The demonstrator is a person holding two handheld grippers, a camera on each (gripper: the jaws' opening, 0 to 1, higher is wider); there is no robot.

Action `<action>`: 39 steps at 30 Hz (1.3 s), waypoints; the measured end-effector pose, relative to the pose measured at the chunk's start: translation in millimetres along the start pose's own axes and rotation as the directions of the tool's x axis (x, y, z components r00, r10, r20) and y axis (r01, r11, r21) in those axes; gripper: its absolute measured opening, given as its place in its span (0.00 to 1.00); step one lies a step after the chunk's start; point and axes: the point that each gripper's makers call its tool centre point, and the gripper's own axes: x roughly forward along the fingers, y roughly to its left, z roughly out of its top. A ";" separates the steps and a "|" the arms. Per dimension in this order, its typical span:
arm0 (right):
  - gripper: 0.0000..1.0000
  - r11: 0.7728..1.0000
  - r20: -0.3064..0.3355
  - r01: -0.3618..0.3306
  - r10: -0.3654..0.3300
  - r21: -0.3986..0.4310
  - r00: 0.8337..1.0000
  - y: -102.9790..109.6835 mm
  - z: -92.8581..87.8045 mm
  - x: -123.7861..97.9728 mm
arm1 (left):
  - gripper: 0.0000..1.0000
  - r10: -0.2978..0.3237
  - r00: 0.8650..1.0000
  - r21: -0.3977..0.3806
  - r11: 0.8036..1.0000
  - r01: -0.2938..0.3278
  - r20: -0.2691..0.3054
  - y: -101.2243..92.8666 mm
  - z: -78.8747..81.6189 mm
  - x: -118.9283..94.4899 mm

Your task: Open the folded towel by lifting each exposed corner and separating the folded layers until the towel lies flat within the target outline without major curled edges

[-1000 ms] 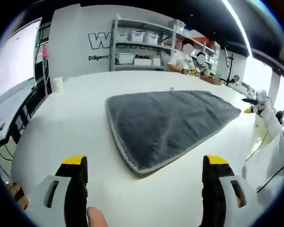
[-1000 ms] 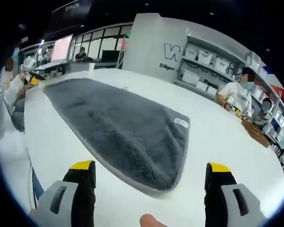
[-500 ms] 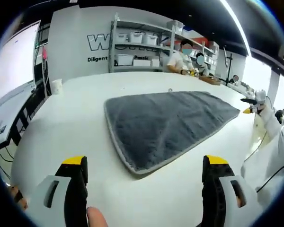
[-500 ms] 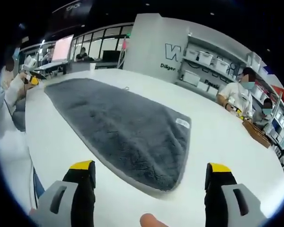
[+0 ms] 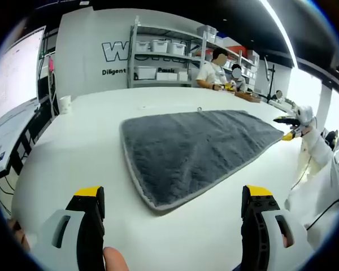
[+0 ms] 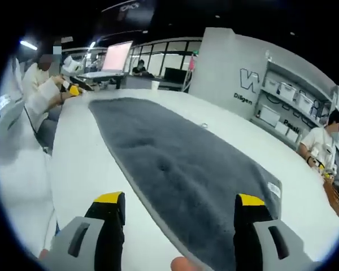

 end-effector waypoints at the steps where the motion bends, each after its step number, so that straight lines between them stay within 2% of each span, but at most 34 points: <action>1: 0.72 1.000 0.007 -0.013 0.013 -0.003 1.000 3.6 2.7 5.4 | 1.00 0.000 1.000 0.000 1.000 0.000 0.000 -0.2 0.0 -0.2; 8: 0.51 0.981 0.055 -0.193 0.193 -0.005 0.980 50.9 19.4 51.1 | 1.00 -0.002 1.000 -0.001 1.000 0.002 -0.005 -0.2 -0.5 -2.4; 11: 0.42 0.975 0.052 -0.221 0.221 -0.016 0.974 60.2 20.2 59.0 | 1.00 -0.001 1.000 -0.002 1.000 0.001 -0.005 -0.7 -1.2 -3.0; 15: 0.24 0.957 0.061 -0.291 0.291 -0.012 0.955 75.0 20.3 63.5 | 1.00 0.000 1.000 -0.008 1.000 0.000 -0.009 0.0 -2.9 -3.2; 17: 0.15 0.952 0.057 -0.305 0.305 -0.003 0.951 77.9 18.3 64.2 | 1.00 -0.001 1.000 -0.010 1.000 0.001 -0.008 0.0 -3.1 -2.6; 20: 0.06 0.952 0.017 -0.304 0.305 -0.009 0.952 78.7 9.0 65.6 | 1.00 -0.005 1.000 -0.012 1.000 0.005 -0.009 -0.6 -3.3 -0.2; 23: 0.04 0.955 0.014 -0.297 0.297 -0.014 0.955 77.9 6.9 65.2 | 1.00 -0.009 1.000 -0.012 1.000 0.009 -0.010 -1.8 -3.3 1.7; 29: 0.00 0.952 0.002 -0.305 0.306 0.037 0.952 80.0 5.2 60.7 | 1.00 -0.022 1.000 -0.013 1.000 0.022 -0.009 -5.5 -3.1 4.7; 39: 0.00 0.943 -0.003 -0.321 0.322 0.086 0.947 85.5 1.3 51.5 | 1.00 -0.020 1.000 -0.023 1.000 0.019 -0.007 -3.5 -6.5 2.9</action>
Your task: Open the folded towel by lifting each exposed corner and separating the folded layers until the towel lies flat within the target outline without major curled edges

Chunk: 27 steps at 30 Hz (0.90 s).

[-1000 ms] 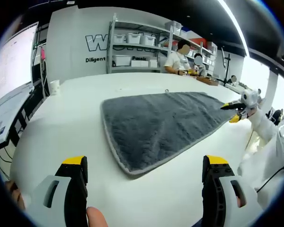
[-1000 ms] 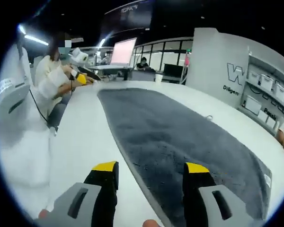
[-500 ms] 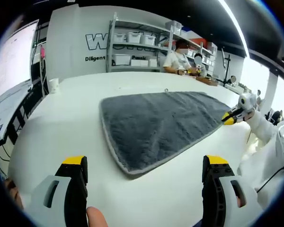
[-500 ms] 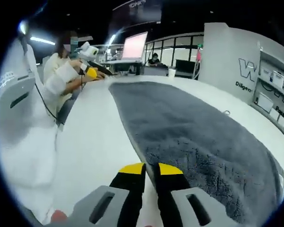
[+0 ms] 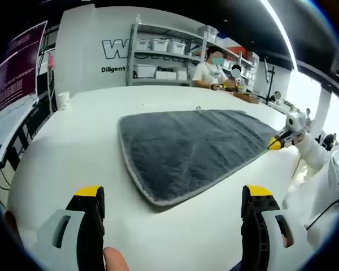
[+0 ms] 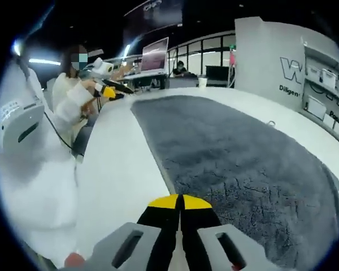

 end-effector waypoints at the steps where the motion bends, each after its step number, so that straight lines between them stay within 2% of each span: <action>1: 0.00 1.000 -0.001 -0.006 0.006 -0.005 1.000 1.2 -0.2 -1.1 | 1.00 -0.001 1.000 0.000 1.000 0.001 0.001 -0.3 -0.2 -0.2; 3: 0.00 1.000 -0.003 -0.013 0.013 -0.011 1.000 3.4 -0.8 -4.6 | 1.00 -0.003 1.000 0.000 1.000 0.003 0.003 -1.1 0.1 -1.1; 5: 0.00 0.999 0.004 0.015 -0.015 -0.031 1.000 -0.8 0.4 -11.3 | 1.00 -0.003 1.000 0.000 1.000 0.003 0.006 -1.4 0.4 -2.1; 7: 0.10 0.994 0.031 0.102 -0.100 -0.047 0.994 -15.7 4.1 -27.7 | 1.00 -0.003 1.000 0.000 1.000 0.003 0.010 -1.4 0.8 -3.2; 8: 0.14 0.992 0.034 0.114 -0.112 -0.046 0.993 -17.8 4.4 -30.8 | 1.00 -0.002 1.000 0.000 1.000 0.002 0.013 -0.4 1.3 -4.5; 9: 0.17 0.981 0.057 0.191 -0.189 -0.029 0.980 -33.0 5.6 -52.2 | 1.00 -0.001 1.000 -0.001 1.000 0.001 0.015 0.2 1.4 -5.5; 11: 0.23 0.965 0.072 0.263 -0.262 -0.012 0.962 -48.1 5.0 -73.4 | 1.00 0.001 1.000 -0.001 1.000 -0.001 0.016 1.3 1.1 -6.4; 13: 0.28 0.936 0.091 0.351 -0.352 0.027 0.932 -66.2 2.7 -102.3 | 1.00 0.004 1.000 -0.004 1.000 -0.004 0.016 2.3 0.5 -6.3; 14: 0.30 0.931 0.094 0.363 -0.365 0.035 0.926 -68.9 2.0 -107.4 | 1.00 0.004 1.000 -0.005 1.000 -0.004 0.016 3.0 0.2 -5.7; 16: 0.33 0.880 0.117 0.465 -0.475 0.099 0.872 -88.9 -2.9 -147.1 | 1.00 0.000 1.000 -0.008 1.000 0.000 0.017 3.1 -0.1 -4.5; 17: 0.35 0.874 0.118 0.475 -0.485 0.103 0.866 -90.7 -3.9 -151.7 | 1.00 -0.001 1.000 -0.008 1.000 0.001 0.017 2.9 -0.1 -4.2; 18: 0.36 0.845 0.123 0.518 -0.533 0.132 0.837 -98.8 -9.2 -173.5 | 1.00 -0.005 1.000 -0.011 1.000 0.006 0.018 2.1 -0.2 -2.6; 19: 0.38 0.830 0.119 0.540 -0.556 0.144 0.823 -102.9 -13.7 -184.9 | 1.00 -0.007 1.000 -0.011 1.000 0.007 0.019 2.3 0.1 -1.7; 20: 0.39 0.824 0.113 0.548 -0.564 0.146 0.818 -104.5 -17.4 -191.3 | 1.00 -0.009 1.000 -0.011 1.000 0.009 0.018 2.1 0.1 -1.0; 21: 0.42 0.824 0.098 0.548 -0.563 0.145 0.821 -105.2 -24.1 -197.5 | 1.00 -0.011 1.000 -0.010 1.000 0.011 0.016 1.4 0.0 0.1; 22: 0.44 0.813 0.041 0.562 -0.573 0.153 0.818 -107.0 -39.8 -207.0 | 1.00 -0.015 1.000 -0.008 1.000 0.015 0.014 0.4 -0.1 1.3; 24: 0.47 0.803 0.007 0.583 -0.588 0.127 0.809 -109.0 -50.5 -215.5 | 1.00 -0.020 1.000 -0.006 1.000 0.020 0.012 -0.5 0.0 2.5; 27: 0.52 0.797 -0.002 0.593 -0.597 0.118 0.802 -107.3 -55.5 -222.1 | 1.00 -0.023 1.000 -0.005 1.000 0.023 0.014 -2.5 -0.1 4.1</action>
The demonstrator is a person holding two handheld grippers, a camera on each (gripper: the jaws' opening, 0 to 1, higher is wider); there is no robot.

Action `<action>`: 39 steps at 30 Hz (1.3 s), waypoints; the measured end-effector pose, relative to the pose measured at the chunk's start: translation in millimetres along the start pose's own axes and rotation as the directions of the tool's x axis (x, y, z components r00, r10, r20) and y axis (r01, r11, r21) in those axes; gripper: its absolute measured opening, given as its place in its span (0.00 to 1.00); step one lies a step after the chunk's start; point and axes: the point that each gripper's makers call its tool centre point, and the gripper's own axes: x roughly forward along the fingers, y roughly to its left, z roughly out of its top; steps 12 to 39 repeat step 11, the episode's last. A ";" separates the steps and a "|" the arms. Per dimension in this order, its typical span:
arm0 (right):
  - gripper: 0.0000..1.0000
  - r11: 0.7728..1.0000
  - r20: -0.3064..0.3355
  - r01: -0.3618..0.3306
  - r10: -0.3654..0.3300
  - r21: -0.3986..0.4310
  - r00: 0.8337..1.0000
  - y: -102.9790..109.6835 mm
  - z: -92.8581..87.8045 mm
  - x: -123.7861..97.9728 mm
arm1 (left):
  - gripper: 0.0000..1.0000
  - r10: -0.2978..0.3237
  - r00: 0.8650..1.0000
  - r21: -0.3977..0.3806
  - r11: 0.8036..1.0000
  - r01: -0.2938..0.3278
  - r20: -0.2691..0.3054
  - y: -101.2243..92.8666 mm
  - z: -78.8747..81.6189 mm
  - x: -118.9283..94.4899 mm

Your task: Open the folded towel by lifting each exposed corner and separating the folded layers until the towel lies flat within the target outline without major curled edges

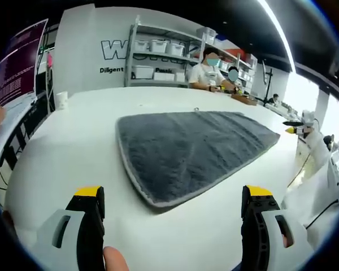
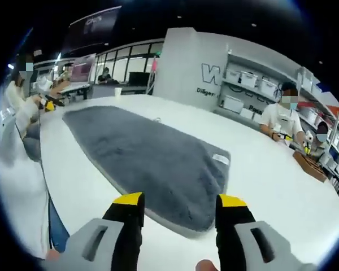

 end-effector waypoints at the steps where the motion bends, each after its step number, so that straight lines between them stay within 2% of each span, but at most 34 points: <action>1: 0.55 1.000 0.002 0.002 -0.002 0.004 1.000 -0.1 0.0 -0.7 | 1.00 -0.001 1.000 0.000 1.000 0.001 0.000 -0.4 -0.1 0.3; 11: 0.76 1.000 -0.019 0.005 -0.005 0.012 1.000 3.7 0.9 8.3 | 1.00 0.002 1.000 0.000 1.000 -0.002 -0.002 0.6 -0.1 -5.8; 39: 0.76 1.000 -0.019 0.005 -0.005 0.012 1.000 3.7 0.9 8.3 | 1.00 0.002 1.000 0.000 1.000 -0.002 -0.002 0.6 -0.1 -5.8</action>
